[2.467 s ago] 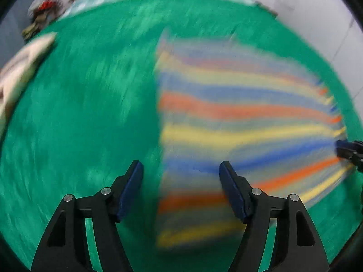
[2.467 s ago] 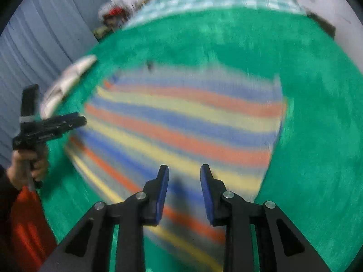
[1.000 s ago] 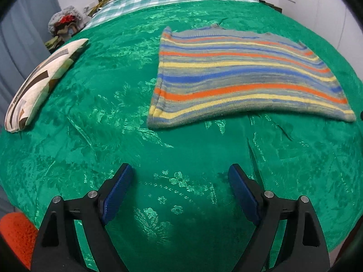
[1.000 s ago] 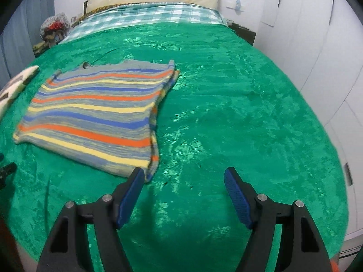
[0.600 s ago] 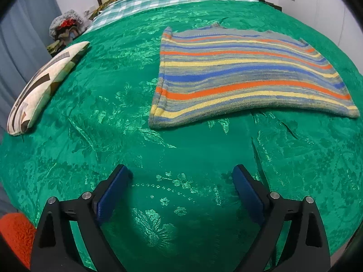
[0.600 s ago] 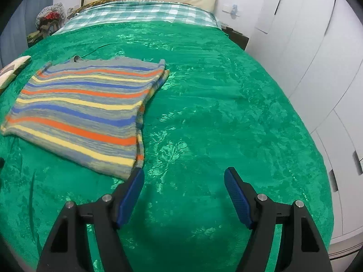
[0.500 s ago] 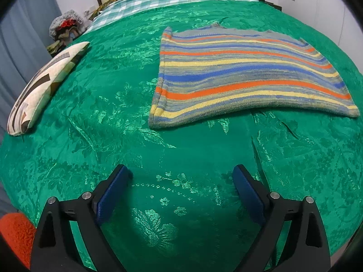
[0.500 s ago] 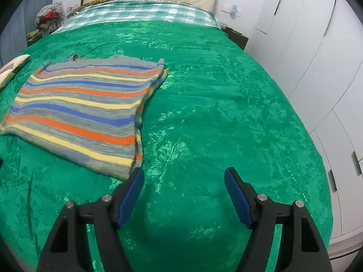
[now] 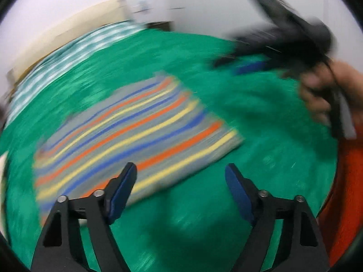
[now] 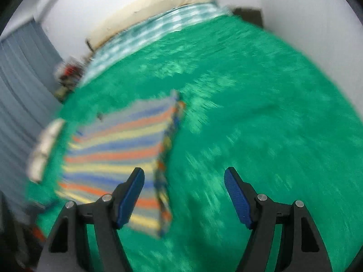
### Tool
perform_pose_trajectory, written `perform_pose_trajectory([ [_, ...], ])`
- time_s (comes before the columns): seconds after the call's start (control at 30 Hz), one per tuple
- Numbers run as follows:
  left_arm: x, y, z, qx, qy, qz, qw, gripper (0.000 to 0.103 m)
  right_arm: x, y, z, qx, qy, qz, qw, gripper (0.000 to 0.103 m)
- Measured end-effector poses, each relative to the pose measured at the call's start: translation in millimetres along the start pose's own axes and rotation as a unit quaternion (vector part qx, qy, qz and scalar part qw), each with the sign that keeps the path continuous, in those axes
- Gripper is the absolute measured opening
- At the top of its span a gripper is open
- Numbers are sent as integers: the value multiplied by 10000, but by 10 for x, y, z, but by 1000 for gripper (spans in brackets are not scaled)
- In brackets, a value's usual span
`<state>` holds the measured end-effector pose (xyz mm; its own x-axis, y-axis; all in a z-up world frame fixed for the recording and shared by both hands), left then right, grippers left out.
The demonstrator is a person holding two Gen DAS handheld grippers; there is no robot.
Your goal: Fold small clothes
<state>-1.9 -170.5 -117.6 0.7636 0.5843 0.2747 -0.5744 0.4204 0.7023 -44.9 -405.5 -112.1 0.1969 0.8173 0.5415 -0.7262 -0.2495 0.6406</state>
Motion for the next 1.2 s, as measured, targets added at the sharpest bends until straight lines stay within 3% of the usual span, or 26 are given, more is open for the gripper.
perform_pose_trajectory([
  [0.17,-521,-572,157,272,-731,-341,9964,66,-204,-515,509,646,-250,895,9936,72],
  [0.27,-589,-662,161,197,-656,-479,9965,59,-254,-910,643,1134,-260,1198,9860,67],
  [0.3,-568,-674,176,219,-514,-638,9964,45,-277,-1041,671,1249,-308,1218,9842,66],
  [0.33,-542,-677,189,234,-418,-721,9962,25,-306,-1146,696,1296,-366,1210,9835,65],
  [0.4,-487,-702,221,270,-223,-727,9967,11,-409,-1360,724,1356,-603,1280,9806,61],
  [0.43,-429,-715,244,307,-43,-837,9960,10,-447,-1438,734,1332,-715,1334,9795,55],
  [0.53,-208,-595,261,266,514,-960,9937,9,-507,-1613,776,1177,-1089,1464,9761,8],
  [0.6,57,-411,242,153,1000,-938,9904,9,-407,-1636,825,1056,-1021,1317,9803,8],
  [0.7,673,-92,91,46,1881,-799,9789,9,29,-1529,946,865,-537,1367,9854,8],
  [0.8,1337,120,-226,79,2704,-568,9611,9,651,-1521,1073,813,-53,1578,9841,8],
  [0.93,2000,201,-739,325,3487,-74,9366,9,1555,-1896,1091,1018,450,1836,9767,8],
  [1.1,2438,196,-1290,670,4076,351,9100,9,2354,-2545,894,1378,820,1925,9681,8],
  [1.2,2549,122,-1553,944,4255,604,8980,9,2624,-2906,696,1571,881,1884,9654,8],
])
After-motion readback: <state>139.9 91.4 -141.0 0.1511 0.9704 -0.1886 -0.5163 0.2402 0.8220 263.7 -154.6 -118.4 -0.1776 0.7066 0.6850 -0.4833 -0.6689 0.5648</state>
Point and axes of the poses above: each gripper's, at about its wrist camera, not at the fingertips, and y roughly against the way its jaws point, x to its left, z to its top, the point moved 2 cm from there along -y, roughly the way its jaws point, and after that the axes turned 13 degrees about z, right-handed, at the moved point
